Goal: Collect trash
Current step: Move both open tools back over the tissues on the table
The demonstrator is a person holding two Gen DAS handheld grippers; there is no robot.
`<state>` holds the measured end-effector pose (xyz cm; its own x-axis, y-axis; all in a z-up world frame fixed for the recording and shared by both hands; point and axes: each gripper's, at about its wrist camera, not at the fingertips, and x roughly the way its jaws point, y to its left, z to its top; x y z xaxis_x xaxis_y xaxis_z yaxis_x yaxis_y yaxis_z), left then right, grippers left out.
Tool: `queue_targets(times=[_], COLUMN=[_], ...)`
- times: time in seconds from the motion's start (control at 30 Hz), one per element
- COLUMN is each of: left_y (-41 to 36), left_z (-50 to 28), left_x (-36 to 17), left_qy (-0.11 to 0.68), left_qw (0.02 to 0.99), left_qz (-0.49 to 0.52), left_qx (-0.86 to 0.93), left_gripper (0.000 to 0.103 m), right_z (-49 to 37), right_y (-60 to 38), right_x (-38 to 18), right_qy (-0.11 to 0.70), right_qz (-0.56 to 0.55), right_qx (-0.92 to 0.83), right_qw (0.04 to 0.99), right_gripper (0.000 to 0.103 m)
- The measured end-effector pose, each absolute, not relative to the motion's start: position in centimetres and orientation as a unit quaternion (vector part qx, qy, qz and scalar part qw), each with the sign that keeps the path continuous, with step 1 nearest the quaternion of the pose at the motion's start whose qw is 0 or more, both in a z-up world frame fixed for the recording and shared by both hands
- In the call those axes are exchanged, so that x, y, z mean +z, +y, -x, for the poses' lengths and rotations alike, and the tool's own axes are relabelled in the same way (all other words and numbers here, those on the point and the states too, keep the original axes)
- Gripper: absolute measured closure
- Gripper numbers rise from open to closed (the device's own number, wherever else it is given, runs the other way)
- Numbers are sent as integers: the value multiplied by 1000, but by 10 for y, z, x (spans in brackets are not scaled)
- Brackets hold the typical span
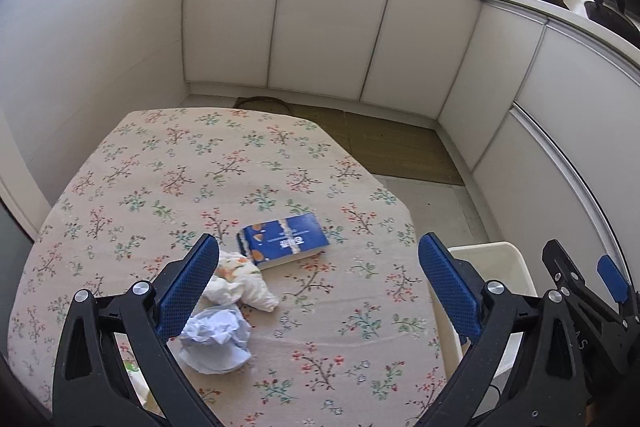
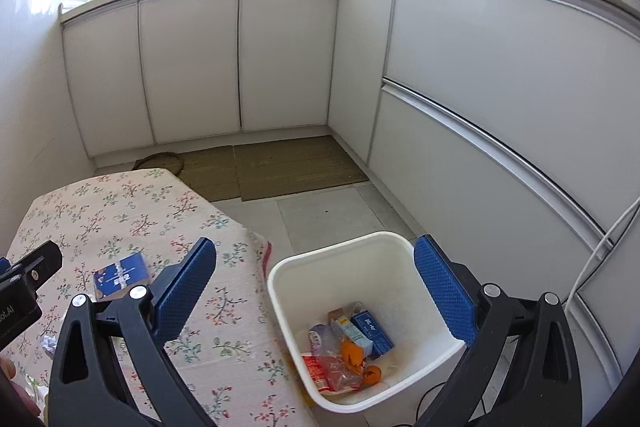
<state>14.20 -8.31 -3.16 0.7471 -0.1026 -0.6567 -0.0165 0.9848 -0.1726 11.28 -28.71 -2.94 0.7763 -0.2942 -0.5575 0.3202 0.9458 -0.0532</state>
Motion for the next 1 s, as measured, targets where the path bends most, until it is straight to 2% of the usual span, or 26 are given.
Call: queue_targets(times=[0.43, 1.0], left_y=[10, 96], left_z=[-138, -119], left_x=[-40, -45], left_qy=[372, 383], left_qw=[918, 899], left_qz=[124, 185], left_qx=[54, 108], left_gripper=[7, 7], right_z=[-145, -193], right_y=[-200, -96], right_x=[-45, -115], right_qy=[335, 501], right_qz=[-9, -42], right_qx=[-90, 42], right_qw=[938, 864], right_gripper=[7, 7])
